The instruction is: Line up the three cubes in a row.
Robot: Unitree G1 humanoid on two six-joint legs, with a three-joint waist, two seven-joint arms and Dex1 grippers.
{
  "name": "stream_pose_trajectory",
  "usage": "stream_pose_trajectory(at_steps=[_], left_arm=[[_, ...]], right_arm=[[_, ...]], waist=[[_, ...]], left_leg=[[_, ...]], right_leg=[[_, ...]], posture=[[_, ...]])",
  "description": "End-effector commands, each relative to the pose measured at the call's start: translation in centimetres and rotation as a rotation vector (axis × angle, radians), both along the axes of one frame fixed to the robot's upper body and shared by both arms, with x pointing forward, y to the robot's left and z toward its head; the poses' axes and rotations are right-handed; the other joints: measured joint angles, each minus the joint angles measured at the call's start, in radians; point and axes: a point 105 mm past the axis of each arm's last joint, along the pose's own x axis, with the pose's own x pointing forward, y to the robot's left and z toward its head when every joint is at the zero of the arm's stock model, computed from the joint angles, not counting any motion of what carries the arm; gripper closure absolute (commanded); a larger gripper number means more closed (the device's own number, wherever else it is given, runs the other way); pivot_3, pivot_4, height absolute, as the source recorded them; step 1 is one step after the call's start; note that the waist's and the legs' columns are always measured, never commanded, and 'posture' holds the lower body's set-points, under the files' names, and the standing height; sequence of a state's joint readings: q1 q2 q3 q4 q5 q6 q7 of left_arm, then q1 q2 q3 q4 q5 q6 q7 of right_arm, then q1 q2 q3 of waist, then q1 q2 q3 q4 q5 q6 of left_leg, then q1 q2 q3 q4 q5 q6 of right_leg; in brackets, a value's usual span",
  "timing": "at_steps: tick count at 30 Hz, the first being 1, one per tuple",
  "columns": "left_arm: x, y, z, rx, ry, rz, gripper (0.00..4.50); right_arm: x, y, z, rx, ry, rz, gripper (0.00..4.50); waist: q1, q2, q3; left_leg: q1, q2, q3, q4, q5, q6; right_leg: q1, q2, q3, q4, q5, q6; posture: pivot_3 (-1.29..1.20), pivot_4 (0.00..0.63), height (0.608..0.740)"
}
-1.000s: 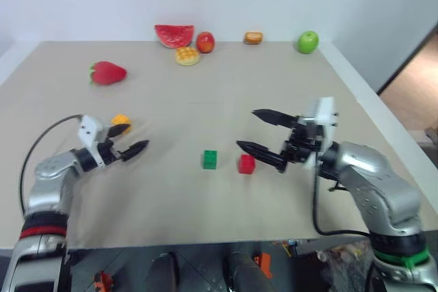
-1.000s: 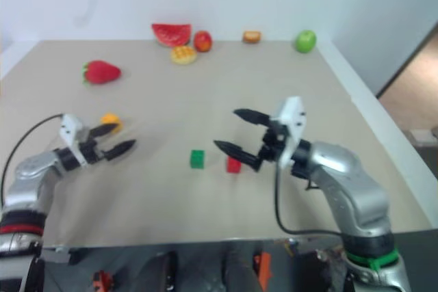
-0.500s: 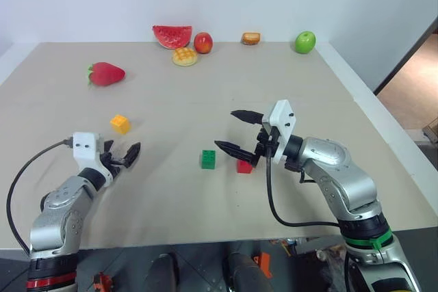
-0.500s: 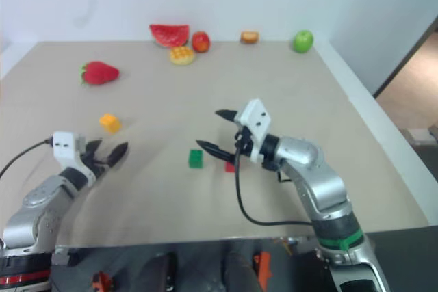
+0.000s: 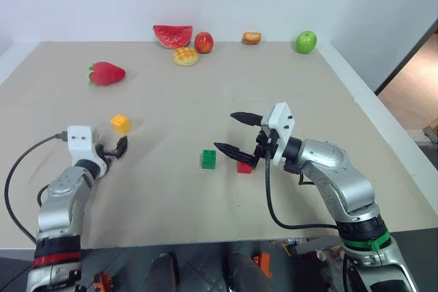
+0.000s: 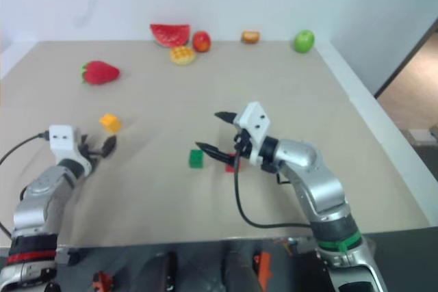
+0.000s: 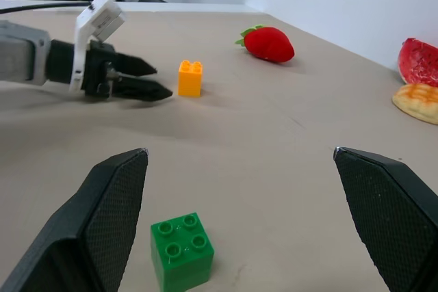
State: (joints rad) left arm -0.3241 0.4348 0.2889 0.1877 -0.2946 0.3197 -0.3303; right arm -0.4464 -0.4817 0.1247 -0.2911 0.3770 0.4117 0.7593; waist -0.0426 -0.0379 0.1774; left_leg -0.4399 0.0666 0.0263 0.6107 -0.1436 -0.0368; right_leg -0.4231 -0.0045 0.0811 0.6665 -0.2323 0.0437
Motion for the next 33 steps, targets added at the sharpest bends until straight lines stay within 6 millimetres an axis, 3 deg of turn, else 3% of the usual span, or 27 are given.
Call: stream_pose_trajectory(at_steps=[1, 11, 16, 17, 21, 22, 27, 30, 33], left_arm=[[1.5, 0.0, 2.1, 0.056, -0.068, -0.043, 0.01], [2.7, 0.4, 2.9, 0.063, -0.097, -0.086, 0.01], [2.4, 0.3, 2.8, 0.049, -0.11, -0.093, 1.44], [2.3, 0.3, 2.5, 0.048, -0.102, -0.095, 1.93], [2.6, -0.1, 2.1, 0.054, -0.089, -0.114, 3.17], [2.7, -0.5, 2.3, 0.04, -0.097, -0.141, 3.17], [2.2, -3.6, 3.7, 0.059, -0.163, -0.389, 3.17], [0.1, -7.0, 4.2, 0.12, -0.199, -0.711, 3.17], [-1.8, -8.7, 4.3, 0.151, -0.208, -0.956, 3.17]], right_arm=[[-0.6, -0.1, 1.5, 0.015, -0.064, 0.001, 0.0], [-0.9, -0.4, 1.4, 0.015, -0.062, -0.009, 0.0], [-0.9, -0.5, 1.5, 0.014, -0.06, -0.013, 0.0], [-0.9, -0.5, 1.4, 0.014, -0.057, -0.009, 0.0], [-0.8, -0.4, 1.4, 0.012, -0.055, -0.002, 0.0], [-0.7, -0.4, 1.4, 0.01, -0.057, 0.0, 0.0], [-0.6, -0.4, 1.6, 0.008, -0.059, 0.003, 0.0], [-0.7, -0.8, 1.7, 0.005, -0.058, 0.003, 0.0], [-1.4, -1.7, 1.8, 0.004, -0.033, 0.027, 0.0]], waist=[[0.0, 0.0, 0.0], [-0.002, 0.0, 0.0], [-0.002, 0.0, 0.0], [-0.002, 0.0, 0.0], [-0.002, 0.0, 0.0], [-0.002, 0.0, 0.0], [-0.002, 0.0, 0.0], [-0.002, 0.0, 0.0], [-0.002, 0.0, 0.0]], left_leg=[[0.0, 0.0, 0.0, 0.0, 0.0, 0.0], [0.0, 0.0, 0.0, -0.005, 0.0, 0.0], [0.0, 0.0, 0.0, -0.005, 0.0, 0.0], [0.0, 0.0, 0.0, -0.005, 0.0, 0.0], [0.0, 0.0, 0.0, -0.005, 0.0, 0.0], [0.0, 0.0, 0.0, -0.005, 0.0, 0.0], [0.0, 0.0, 0.0, -0.005, 0.0, 0.0], [0.0, 0.0, 0.0, -0.005, 0.0, 0.0], [0.0, 0.0, 0.0, -0.005, 0.0, 0.0]], right_leg=[[0.0, 0.0, 0.0, 0.0, 0.0, 0.0], [-0.001, 0.0, 0.0, -0.001, 0.001, 0.004], [-0.001, 0.0, 0.0, -0.001, 0.0, 0.004], [-0.001, 0.0, 0.0, -0.001, 0.0, 0.004], [-0.001, 0.0, 0.0, -0.001, 0.0, 0.004], [-0.001, 0.0, 0.0, -0.001, 0.0, 0.004], [-0.001, 0.0, 0.0, -0.001, 0.0, 0.004], [-0.001, 0.0, 0.0, -0.001, -0.001, 0.003], [-0.001, 0.0, 0.0, -0.001, -0.003, 0.0]], posture=[[0.0, 0.15, 0.74], [0.0, 0.15, 0.74], [0.0, 0.15, 0.74], [0.0, 0.15, 0.74], [0.0, 0.15, 0.74], [0.0, 0.15, 0.74], [0.0, 0.15, 0.74], [0.0, 0.15, 0.74], [0.0, 0.15, 0.74]])
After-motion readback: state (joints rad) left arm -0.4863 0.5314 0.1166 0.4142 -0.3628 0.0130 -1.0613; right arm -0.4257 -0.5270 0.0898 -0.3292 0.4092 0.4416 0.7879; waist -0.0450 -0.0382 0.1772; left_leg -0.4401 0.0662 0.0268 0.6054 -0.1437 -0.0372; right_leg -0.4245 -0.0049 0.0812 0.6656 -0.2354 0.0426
